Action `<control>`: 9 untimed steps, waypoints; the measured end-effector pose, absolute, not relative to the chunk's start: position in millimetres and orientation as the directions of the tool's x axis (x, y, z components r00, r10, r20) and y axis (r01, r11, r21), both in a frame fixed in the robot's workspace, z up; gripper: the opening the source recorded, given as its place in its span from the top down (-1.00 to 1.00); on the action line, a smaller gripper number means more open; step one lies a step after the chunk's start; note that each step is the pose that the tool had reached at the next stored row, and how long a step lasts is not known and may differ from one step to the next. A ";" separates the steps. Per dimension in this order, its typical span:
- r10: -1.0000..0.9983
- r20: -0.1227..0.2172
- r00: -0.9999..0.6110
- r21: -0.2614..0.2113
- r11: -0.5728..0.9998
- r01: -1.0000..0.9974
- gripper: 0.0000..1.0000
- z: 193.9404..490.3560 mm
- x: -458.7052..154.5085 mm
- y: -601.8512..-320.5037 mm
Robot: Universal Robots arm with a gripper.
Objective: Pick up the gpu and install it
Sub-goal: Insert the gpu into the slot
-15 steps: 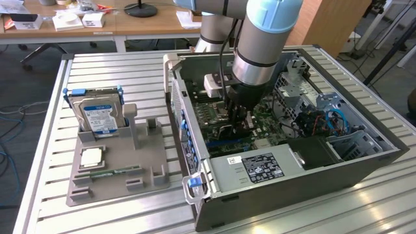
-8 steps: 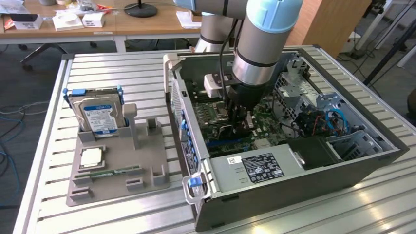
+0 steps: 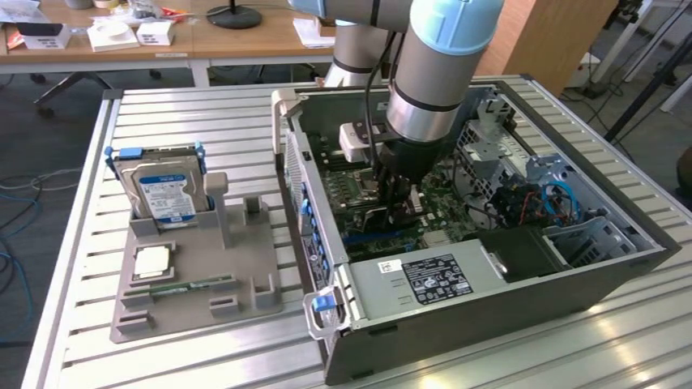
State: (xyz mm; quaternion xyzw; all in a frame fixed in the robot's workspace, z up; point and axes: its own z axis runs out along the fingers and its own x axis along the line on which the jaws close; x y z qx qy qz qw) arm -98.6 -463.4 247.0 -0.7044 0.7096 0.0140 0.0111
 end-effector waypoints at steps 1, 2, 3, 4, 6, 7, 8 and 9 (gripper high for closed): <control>-0.999 -0.035 -0.007 0.004 0.007 -1.000 0.18 247.5 -98.7 -463.4; -0.999 -0.036 -0.007 0.004 0.007 -1.000 0.18 248.7 -98.6 -463.4; -0.999 -0.036 -0.007 0.004 0.007 -1.000 0.18 250.6 -98.7 -463.4; -0.999 -0.036 -0.007 0.004 0.007 -1.000 0.18 252.9 -98.7 -463.4; -0.999 -0.037 -0.008 0.004 0.007 -1.000 0.18 258.0 -98.7 -463.4; -0.999 -0.037 -0.008 0.004 0.007 -1.000 0.18 260.5 -98.7 -463.4; -0.999 -0.037 -0.008 0.004 0.007 -1.000 0.18 262.9 -98.7 -463.4; -0.999 -0.038 -0.007 0.004 0.007 -1.000 0.18 265.5 -98.6 -463.4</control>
